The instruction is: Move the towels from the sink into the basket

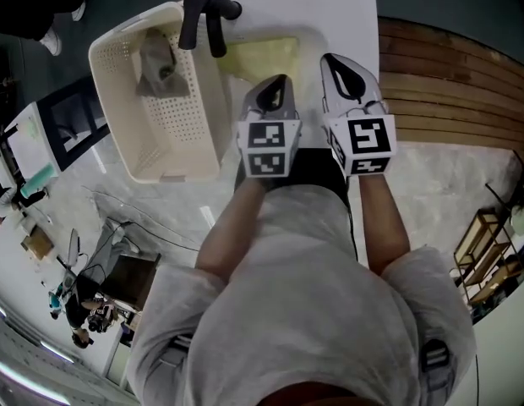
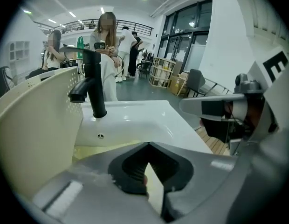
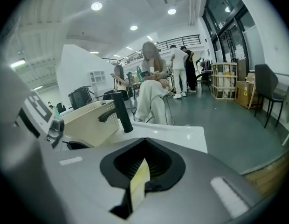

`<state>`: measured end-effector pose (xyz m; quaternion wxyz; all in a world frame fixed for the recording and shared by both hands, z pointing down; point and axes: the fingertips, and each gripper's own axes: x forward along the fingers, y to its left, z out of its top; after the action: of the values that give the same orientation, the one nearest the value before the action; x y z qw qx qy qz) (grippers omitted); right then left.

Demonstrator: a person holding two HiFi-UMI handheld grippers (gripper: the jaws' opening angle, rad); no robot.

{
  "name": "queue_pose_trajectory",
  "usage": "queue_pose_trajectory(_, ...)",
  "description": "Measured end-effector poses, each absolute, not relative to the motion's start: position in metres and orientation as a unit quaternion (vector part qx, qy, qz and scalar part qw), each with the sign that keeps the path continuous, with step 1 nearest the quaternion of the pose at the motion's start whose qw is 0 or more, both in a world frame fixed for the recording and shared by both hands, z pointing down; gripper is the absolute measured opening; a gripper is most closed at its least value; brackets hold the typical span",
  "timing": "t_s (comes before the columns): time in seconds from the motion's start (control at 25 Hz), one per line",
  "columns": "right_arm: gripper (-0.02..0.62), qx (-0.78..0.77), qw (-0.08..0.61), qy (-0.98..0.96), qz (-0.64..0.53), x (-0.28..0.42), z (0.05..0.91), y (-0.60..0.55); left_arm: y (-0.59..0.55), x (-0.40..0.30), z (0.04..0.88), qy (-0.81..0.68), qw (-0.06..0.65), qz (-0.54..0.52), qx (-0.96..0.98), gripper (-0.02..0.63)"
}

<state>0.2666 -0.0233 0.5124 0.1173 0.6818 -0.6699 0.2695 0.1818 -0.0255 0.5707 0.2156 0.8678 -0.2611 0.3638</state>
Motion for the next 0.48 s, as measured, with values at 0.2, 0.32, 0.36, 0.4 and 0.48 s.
queue_pose_trajectory(0.2, 0.006, 0.668, 0.115, -0.678, 0.283, 0.261, 0.523, -0.027, -0.031, 0.183, 0.590, -0.271, 0.218, 0.384, 0.855, 0.020)
queue_pose_trajectory(0.32, 0.006, 0.665, 0.112, -0.679, 0.291, 0.266, 0.528, -0.028, -0.034, 0.187, 0.606, -0.273, 0.229, 0.396, 0.846, 0.020)
queue_pose_trajectory(0.36, 0.006, 0.665, 0.113, -0.678, 0.292, 0.269, 0.529, -0.028, -0.034, 0.189, 0.612, -0.273, 0.232, 0.404, 0.842, 0.020)
queue_pose_trajectory(0.4, 0.006, 0.664, 0.114, -0.678, 0.294, 0.272, 0.531, -0.028, -0.035, 0.190, 0.619, -0.275, 0.232, 0.413, 0.837, 0.020)
queue_pose_trajectory(0.48, 0.006, 0.663, 0.118, -0.677, 0.297, 0.279, 0.534, -0.027, -0.037, 0.191, 0.632, -0.279, 0.226, 0.434, 0.826, 0.021)
